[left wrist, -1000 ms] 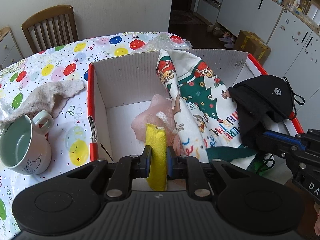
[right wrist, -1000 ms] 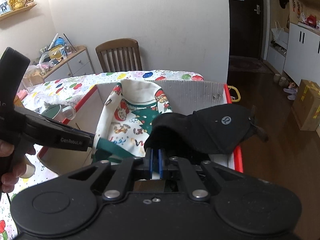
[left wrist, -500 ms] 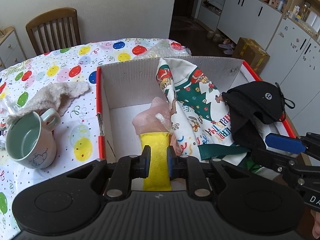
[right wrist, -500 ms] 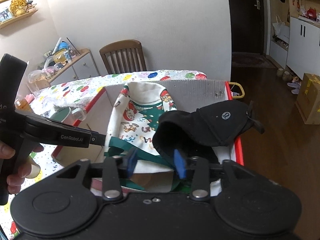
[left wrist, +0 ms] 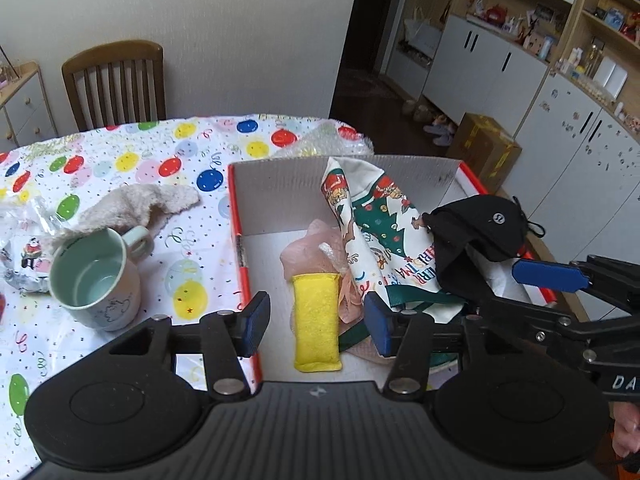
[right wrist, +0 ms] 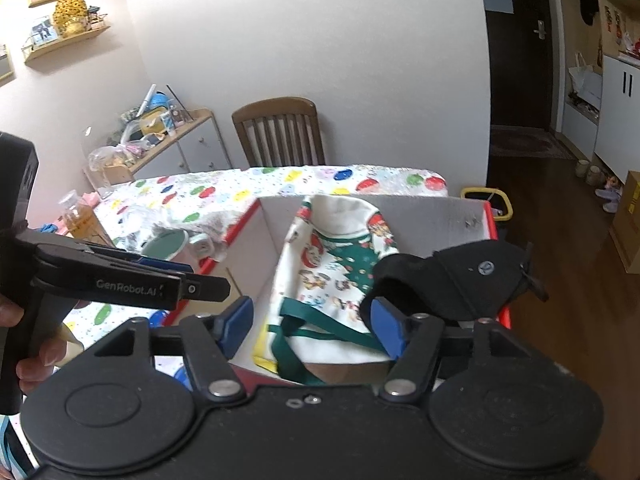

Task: Organize soft objects
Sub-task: 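Open both tools to release the sponge and pouch into the box, then raise both tools out of the box and move back over the table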

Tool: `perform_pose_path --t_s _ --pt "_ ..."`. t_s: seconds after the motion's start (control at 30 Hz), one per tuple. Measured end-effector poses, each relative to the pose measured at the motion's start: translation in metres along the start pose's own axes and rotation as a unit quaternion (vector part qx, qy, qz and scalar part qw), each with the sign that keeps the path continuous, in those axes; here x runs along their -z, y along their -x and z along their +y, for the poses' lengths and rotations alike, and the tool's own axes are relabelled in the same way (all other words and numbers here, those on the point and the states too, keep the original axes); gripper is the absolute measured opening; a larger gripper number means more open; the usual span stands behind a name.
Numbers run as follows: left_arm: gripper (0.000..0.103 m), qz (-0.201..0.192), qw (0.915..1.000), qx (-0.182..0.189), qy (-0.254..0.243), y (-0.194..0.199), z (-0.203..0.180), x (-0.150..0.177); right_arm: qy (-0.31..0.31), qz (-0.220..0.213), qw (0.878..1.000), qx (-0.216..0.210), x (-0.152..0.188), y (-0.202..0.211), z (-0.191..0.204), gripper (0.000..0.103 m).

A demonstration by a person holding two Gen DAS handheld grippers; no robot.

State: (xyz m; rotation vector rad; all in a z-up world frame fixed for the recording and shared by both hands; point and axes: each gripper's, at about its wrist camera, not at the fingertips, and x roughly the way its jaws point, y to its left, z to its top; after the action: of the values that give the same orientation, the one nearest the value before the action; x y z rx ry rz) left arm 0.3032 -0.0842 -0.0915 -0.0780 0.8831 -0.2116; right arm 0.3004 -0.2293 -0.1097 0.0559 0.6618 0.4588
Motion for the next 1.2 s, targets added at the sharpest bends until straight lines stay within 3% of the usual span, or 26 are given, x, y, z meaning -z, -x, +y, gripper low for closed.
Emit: perform_pose_path --t_s 0.57,0.83,0.93,1.2 --pt "0.084 -0.060 0.9982 -0.003 0.004 0.067 0.057 0.014 0.025 -0.010 0.999 -0.021 -0.021 0.001 0.062 0.101" --pt "0.085 -0.066 0.9977 0.012 0.009 0.078 0.101 0.015 0.015 -0.007 1.000 -0.012 -0.034 -0.015 0.089 0.103" --pt "0.094 -0.070 0.9974 0.015 0.006 0.079 0.118 0.011 0.017 -0.005 1.000 -0.003 -0.040 -0.023 0.098 0.103" --pt "0.101 -0.084 0.9958 0.025 0.024 0.077 0.167 -0.002 0.004 -0.005 1.000 0.015 -0.064 -0.050 0.111 0.103"
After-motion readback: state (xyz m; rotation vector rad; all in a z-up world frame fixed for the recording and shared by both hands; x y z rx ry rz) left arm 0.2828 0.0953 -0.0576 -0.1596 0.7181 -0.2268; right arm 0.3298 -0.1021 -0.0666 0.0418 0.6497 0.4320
